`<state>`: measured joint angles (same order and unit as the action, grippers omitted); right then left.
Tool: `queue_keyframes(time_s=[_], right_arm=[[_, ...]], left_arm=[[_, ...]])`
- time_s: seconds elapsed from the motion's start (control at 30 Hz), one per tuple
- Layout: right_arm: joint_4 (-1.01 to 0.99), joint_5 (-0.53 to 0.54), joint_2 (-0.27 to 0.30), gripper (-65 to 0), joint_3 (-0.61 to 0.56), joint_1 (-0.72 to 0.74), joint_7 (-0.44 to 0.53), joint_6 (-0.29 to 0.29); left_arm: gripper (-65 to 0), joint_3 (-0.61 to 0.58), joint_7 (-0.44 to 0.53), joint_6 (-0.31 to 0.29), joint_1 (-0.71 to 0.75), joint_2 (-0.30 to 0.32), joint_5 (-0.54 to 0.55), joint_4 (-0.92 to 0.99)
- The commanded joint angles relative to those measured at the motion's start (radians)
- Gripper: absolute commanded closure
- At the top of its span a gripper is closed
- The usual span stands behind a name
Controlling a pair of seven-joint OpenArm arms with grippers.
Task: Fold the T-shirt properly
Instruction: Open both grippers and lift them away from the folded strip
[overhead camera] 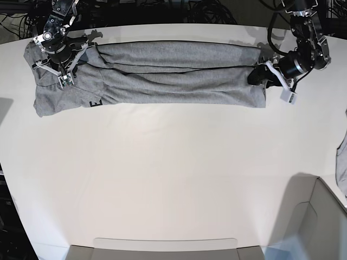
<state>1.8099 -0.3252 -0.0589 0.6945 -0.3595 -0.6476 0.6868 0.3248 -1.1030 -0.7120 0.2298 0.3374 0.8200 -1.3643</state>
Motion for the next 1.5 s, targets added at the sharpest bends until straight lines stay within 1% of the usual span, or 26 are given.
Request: queue_keyframes(time_s=[0.0, 0.07, 0.1, 0.17, 0.23, 0.27, 0.4, 0.43, 0.5, 0.57, 0.63, 0.73, 0.77, 0.9, 1.0, 1.07, 1.13, 1.2, 1.27, 1.43, 1.47], right_arm=[[0.011, 0.002, 0.006, 0.0, 0.000, 0.010, 0.004, 0.011], [0.011, 0.002, 0.006, 0.0, 0.003, 0.024, 0.004, 0.011], [0.011, 0.002, 0.006, 0.0, 0.004, 0.026, 0.004, 0.011], [0.014, 0.002, 0.003, 0.0, 0.004, 0.033, 0.001, 0.011], [0.015, 0.004, 0.001, 0.0, 0.004, 0.033, 0.002, 0.011], [0.015, 0.005, 0.000, -1.0, 0.004, 0.033, 0.004, 0.011], [0.026, 0.008, -0.005, -13.6, 0.003, 0.033, 0.004, 0.011], [0.032, 0.008, -0.005, -16.4, 0.003, 0.033, 0.004, 0.011], [0.047, 0.008, -0.015, -20.5, 0.003, 0.032, 0.004, 0.011], [0.078, 0.008, -0.034, -23.2, 0.006, 0.033, 0.004, 0.011], [0.107, 0.008, -0.052, -23.8, 0.006, 0.033, -0.001, 0.011], [0.143, 0.008, -0.086, -23.8, 0.006, 0.033, 0.002, 0.011], [0.149, 0.008, -0.091, -23.8, 0.006, 0.033, 0.002, 0.011], [0.161, 0.031, -0.095, -23.8, 0.021, 0.055, -0.001, 0.011], [0.163, 0.091, -0.095, -23.8, 0.103, 0.092, -0.001, 0.011], [0.163, 0.117, -0.095, -23.8, 0.161, 0.122, -0.001, 0.011], [0.159, 0.133, -0.092, -23.8, 0.218, 0.156, -0.001, 0.011], [0.158, 0.130, -0.091, -23.8, 0.244, 0.181, -0.001, 0.011], [0.156, 0.128, -0.091, -23.8, 0.250, 0.192, -0.001, 0.011], [0.156, 0.128, -0.092, -23.8, 0.245, 0.193, -0.001, 0.011], [0.156, 0.128, -0.094, -23.8, 0.245, 0.193, -0.001, 0.011]], left_arm=[[-15.8, -0.022, -0.088, 0.014, 0.013, -0.004, -0.074, 0.010], [-3.9, -0.020, -0.088, 0.014, 0.007, -0.007, -0.074, 0.012], [0.0, -0.019, -0.088, 0.014, 0.007, -0.007, -0.074, 0.015], [0.0, -0.013, -0.088, 0.014, 0.006, -0.002, -0.074, 0.035], [0.0, 0.030, -0.088, 0.014, 0.000, -0.002, -0.074, 0.043], [0.0, 0.060, -0.091, 0.014, -0.013, -0.001, -0.074, 0.044], [0.0, 0.168, -0.102, 0.014, -0.034, 0.002, -0.075, 0.046], [0.0, 0.185, -0.102, 0.014, -0.036, 0.015, -0.075, 0.046], [0.0, 0.196, -0.091, 0.014, -0.036, 0.039, -0.075, 0.046], [0.0, 0.202, -0.088, 0.014, -0.045, 0.047, -0.075, 0.046], [0.0, 0.202, -0.088, 0.014, -0.077, 0.068, -0.075, 0.046], [0.0, 0.202, -0.088, 0.014, -0.112, 0.071, -0.075, 0.046], [0.0, 0.202, -0.088, 0.014, -0.119, 0.073, -0.075, 0.046], [0.0, 0.204, -0.099, 0.014, -0.152, 0.124, -0.075, 0.046], [0.0, 0.207, -0.102, 0.014, -0.169, 0.173, -0.075, 0.046], [0.0, 0.230, -0.105, 0.014, -0.177, 0.200, -0.072, 0.044], [0.0, 0.288, -0.157, 0.014, -0.178, 0.211, -0.072, 0.041], [0.0, 0.322, -0.219, 0.014, -0.198, 0.211, -0.069, 0.003], [0.0, 0.345, -0.285, 0.014, -0.220, 0.205, -0.069, -0.083], [0.0, 0.343, -0.293, 0.014, -0.215, 0.093, -0.072, -0.304], [0.0, 0.342, -0.293, 0.033, -0.201, 0.068, -0.072, -0.327]])
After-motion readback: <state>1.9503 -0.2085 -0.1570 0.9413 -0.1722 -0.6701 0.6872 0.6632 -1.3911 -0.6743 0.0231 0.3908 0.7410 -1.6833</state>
